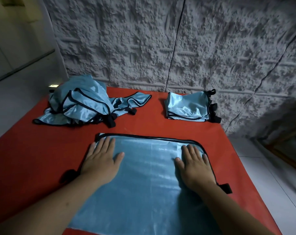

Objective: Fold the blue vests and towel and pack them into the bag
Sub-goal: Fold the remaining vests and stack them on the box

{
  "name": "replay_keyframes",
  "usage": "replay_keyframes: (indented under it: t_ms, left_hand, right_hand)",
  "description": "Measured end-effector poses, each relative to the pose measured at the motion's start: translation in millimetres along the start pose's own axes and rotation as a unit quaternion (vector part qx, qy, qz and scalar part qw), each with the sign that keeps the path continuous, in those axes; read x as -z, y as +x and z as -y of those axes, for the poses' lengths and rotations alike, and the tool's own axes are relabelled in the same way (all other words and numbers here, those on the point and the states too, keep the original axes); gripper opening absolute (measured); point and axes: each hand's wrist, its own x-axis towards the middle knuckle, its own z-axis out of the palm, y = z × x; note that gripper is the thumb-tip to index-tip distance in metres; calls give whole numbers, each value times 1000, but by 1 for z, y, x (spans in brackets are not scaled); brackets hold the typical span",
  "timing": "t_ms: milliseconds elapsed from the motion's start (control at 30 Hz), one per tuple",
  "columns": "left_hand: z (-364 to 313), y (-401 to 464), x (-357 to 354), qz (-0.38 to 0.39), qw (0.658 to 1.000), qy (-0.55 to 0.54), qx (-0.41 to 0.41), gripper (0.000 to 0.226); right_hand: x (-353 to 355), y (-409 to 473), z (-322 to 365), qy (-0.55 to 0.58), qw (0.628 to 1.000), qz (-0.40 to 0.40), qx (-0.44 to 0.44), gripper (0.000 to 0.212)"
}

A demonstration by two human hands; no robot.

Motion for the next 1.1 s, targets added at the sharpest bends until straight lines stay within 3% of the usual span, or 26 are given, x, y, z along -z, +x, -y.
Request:
replay_keyframes:
  t_ms: [233,367,500,633,733,833,967,1100]
  left_hand:
    - [9,2,3,-14,999,-23,35,74]
    - [2,-5,15,-27,997,46,50,72]
    - [-16,-49,20,-118,993,18,-6,71]
    - [-29,-109,1,-65,997,-43,-29,69]
    - [-9,-135,-20,-89,994,-62,-2,83]
    - [21,-152,-25,-94,994,-51,14,78]
    - [48,-153,-27,-89,994,-57,24,65]
    - [54,-155,-4,-62,997,-35,28,58]
  right_hand:
    - [2,9,-20,14,1000,-8,-24,71]
    - [24,1,0,31,996,-70,-35,67]
    - [37,-38,58,126,986,-81,66,98]
    - [-13,-93,94,105,982,-92,125,69]
    - [-35,-113,71,128,974,-128,136,56]
    - [-44,-128,32,113,975,-173,85,70]
    - [-47,-134,8,79,991,-110,-23,75]
    - [-30,-114,20,122,989,-42,-72,47]
